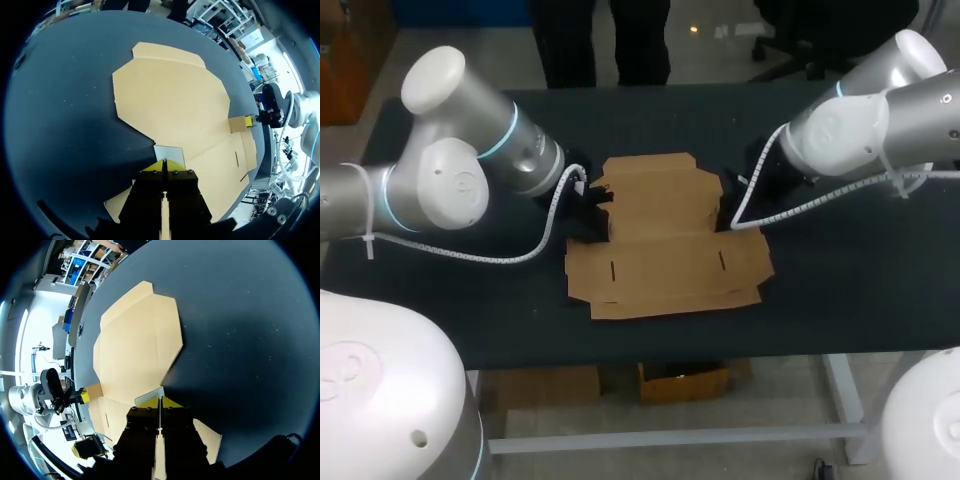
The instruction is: Assemble the packaging by folding the flat box into shape, placing the metal phone stand inside, and closing the box properly
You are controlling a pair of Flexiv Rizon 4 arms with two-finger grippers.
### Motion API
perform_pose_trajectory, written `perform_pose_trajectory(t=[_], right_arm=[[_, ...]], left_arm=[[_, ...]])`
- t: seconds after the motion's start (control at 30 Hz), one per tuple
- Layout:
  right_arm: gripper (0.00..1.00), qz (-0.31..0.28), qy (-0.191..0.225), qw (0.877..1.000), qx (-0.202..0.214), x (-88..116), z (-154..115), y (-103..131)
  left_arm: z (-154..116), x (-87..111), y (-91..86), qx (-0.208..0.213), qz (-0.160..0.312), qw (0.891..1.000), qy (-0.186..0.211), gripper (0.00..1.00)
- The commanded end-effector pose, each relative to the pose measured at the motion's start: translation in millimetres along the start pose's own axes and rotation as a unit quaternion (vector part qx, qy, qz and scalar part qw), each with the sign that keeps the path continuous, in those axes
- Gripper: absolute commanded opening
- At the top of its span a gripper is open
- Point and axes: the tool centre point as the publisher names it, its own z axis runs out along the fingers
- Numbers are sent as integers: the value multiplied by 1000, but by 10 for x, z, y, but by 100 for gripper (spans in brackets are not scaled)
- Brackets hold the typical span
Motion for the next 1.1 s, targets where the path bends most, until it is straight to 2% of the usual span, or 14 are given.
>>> perform_pose_trajectory(t=[0.03,0.93,1.1], right_arm=[[0,-1,-2,1000,4,27,11,19],[0,-6,-10,1000,18,69,120,32],[0,-7,-11,1000,21,85,138,35]], left_arm=[[40,18,-7,0,0,1000,-1,0],[125,71,-56,-4,3,1000,4,0],[152,58,-113,-5,4,1000,3,0]])
